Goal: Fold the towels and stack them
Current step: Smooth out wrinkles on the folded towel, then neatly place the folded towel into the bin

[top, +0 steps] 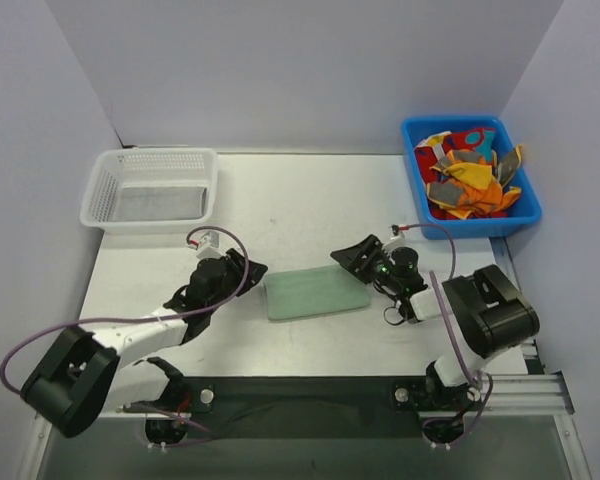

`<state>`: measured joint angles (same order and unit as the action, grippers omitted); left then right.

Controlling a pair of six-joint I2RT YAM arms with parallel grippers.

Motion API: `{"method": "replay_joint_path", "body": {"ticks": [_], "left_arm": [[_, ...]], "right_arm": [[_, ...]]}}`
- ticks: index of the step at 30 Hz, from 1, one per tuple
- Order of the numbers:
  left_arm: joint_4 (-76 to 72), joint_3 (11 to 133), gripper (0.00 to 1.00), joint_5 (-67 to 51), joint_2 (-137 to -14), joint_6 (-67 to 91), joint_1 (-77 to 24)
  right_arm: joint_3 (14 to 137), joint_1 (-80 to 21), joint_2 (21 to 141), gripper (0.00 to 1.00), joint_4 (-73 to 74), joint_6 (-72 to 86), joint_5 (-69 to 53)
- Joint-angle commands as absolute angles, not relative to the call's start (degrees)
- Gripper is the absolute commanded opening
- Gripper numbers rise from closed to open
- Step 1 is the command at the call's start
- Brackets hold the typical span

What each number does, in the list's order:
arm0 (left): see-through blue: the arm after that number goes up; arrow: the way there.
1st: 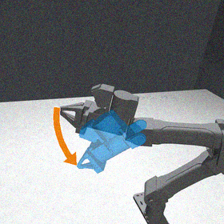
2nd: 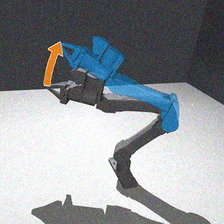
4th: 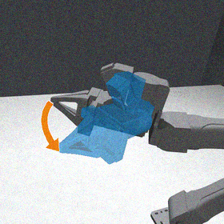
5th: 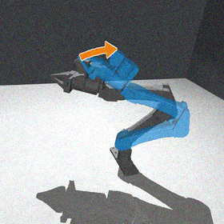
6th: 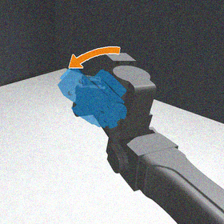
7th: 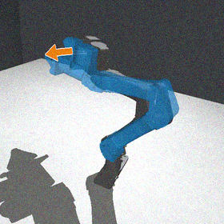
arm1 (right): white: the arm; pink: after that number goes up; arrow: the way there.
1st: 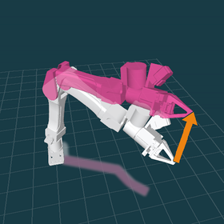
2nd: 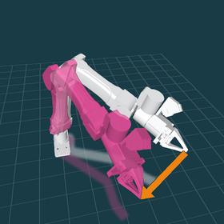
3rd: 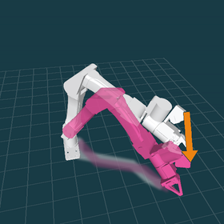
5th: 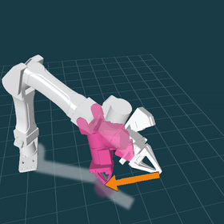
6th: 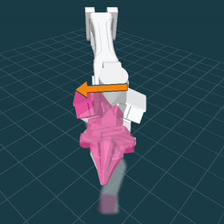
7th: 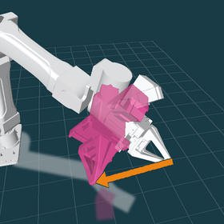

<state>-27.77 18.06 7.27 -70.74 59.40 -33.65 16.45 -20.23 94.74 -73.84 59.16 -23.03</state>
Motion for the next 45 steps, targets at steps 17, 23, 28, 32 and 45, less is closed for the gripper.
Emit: {"method": "replay_joint_path", "body": {"ticks": [17,23,28,32,45], "left_arm": [[-16.17,20.22,0.43,3.33,-72.94,65.81,-44.03],[-17.4,16.35,0.41,5.01,-72.08,69.78,-43.42],[-11.88,17.31,0.52,6.94,-64.17,69.0,-42.54],[2.49,22.84,0.68,10.1,-56.35,60.94,-40.26],[24.96,35.77,0.9,-4.22,-51.86,27.43,-8.8]], "right_arm": [[12.83,-21.01,64.7,0.55,-30.44,57.04,-24.79],[12.92,-18.9,64.77,0.54,-21.2,54.49,-21.27],[17.47,-18.72,63.9,0.54,-13.03,48.81,-18.99],[28.01,-23.54,61.52,0.55,0.4,38.45,-13.46],[63.09,-55.43,87.35,0.57,16.08,13.81,-0.63]]}}
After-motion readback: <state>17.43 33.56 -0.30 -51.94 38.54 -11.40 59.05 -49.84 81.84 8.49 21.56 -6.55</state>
